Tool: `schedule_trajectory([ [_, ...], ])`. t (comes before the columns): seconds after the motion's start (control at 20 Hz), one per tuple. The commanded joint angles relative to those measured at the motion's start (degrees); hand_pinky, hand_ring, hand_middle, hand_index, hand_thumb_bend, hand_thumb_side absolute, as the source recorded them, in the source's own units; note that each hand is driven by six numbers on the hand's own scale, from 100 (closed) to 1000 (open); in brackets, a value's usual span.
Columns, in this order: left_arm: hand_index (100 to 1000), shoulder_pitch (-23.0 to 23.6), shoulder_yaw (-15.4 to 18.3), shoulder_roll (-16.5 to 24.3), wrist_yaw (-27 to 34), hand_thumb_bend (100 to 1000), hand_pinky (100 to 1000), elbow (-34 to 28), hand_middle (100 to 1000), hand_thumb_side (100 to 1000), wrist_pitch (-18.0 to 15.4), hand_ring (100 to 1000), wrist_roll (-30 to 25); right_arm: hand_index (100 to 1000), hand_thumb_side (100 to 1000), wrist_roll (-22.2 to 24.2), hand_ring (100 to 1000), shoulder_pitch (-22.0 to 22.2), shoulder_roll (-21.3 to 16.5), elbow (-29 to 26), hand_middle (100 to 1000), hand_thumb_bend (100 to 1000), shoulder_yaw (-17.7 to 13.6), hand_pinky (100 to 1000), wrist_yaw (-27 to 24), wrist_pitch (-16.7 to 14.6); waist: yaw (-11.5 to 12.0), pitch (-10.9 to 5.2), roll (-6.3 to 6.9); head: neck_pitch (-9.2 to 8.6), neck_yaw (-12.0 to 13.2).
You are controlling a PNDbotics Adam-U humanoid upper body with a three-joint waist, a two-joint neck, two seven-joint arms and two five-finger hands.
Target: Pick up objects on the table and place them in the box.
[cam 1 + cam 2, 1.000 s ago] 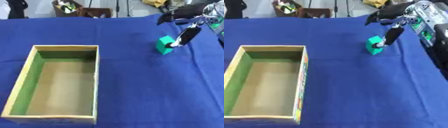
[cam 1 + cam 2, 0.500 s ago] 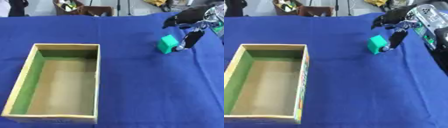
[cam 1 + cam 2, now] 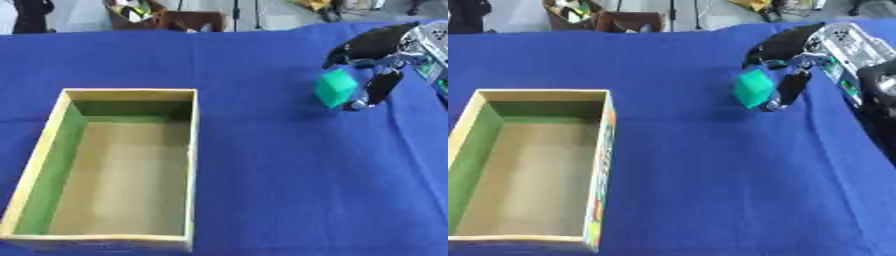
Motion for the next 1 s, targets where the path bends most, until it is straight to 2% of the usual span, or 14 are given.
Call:
schedule_trajectory([
  [0.05,502,-0.58,-0.36,0.71,-0.29,100,100,-1.07,425,881,-0.12,359,-0.41,1000,552,11.28,886,-0.72,-0.72,1.16,906,367,-0.81,784,0.9,-13.05,0.05,-0.93,0.07,-0.59,-0.2],
  [0.15,502,-0.61,-0.41,0.67,-0.36,100,100,-1.07,425,882,-0.16,359,-0.53,1000,550,10.38,878,-0.77,-0.34,2.2,888,355,-1.09,779,0.86,-13.35,0.08,-0.81,0.12,-0.64,-0.24],
  [0.35,502,-0.63,-0.56,0.56,-0.39,100,100,-1.07,426,885,-0.23,362,-0.77,902,592,6.98,841,-1.08,0.52,3.49,796,209,-1.93,747,0.75,-13.4,0.15,-0.65,0.26,-0.53,-0.31],
  [0.4,502,-0.63,-0.59,0.54,-0.4,100,100,-1.07,427,885,-0.25,362,-0.84,875,609,5.76,835,-1.12,0.62,3.63,781,115,-2.09,742,0.69,-13.35,0.15,-0.61,0.29,-0.49,-0.31],
  [0.45,502,-0.63,-0.62,0.53,-0.41,100,100,-1.07,427,886,-0.26,362,-0.9,861,613,4.52,832,-1.2,0.7,3.71,775,100,-2.22,739,0.64,-13.24,0.13,-0.58,0.31,-0.41,-0.32],
  [0.8,502,-0.57,-0.71,0.48,-0.56,100,100,-1.07,428,888,-0.24,363,-1.38,650,587,-0.99,797,-1.71,1.07,4.46,659,100,-2.46,716,0.82,-12.31,-0.03,-0.47,0.3,-0.09,-0.33],
  [0.85,502,-0.57,-0.72,0.49,-0.57,100,100,-1.07,428,887,-0.23,363,-1.42,608,577,-1.68,789,-1.77,1.08,4.39,631,100,-2.47,710,0.98,-12.12,-0.07,-0.46,0.29,-0.06,-0.32],
  [0.9,502,-0.57,-0.73,0.49,-0.58,100,100,-1.07,428,887,-0.22,363,-1.45,565,608,-2.41,783,-1.82,1.07,4.27,603,100,-2.46,706,1.22,-11.93,-0.1,-0.46,0.29,-0.04,-0.31],
  [0.95,502,-0.57,-0.74,0.49,-0.58,100,100,-1.07,429,887,-0.2,364,-1.48,490,558,-3.29,765,-1.9,1.1,4.1,544,100,-2.46,695,1.47,-11.75,-0.13,-0.48,0.27,-0.02,-0.3],
  [1.0,502,-0.57,-0.75,0.5,-0.59,100,100,-1.07,429,887,-0.19,364,-1.53,435,547,-4.29,751,-1.96,1.14,3.96,505,100,-2.46,686,1.67,-11.59,-0.14,-0.49,0.25,-0.01,-0.3],
])
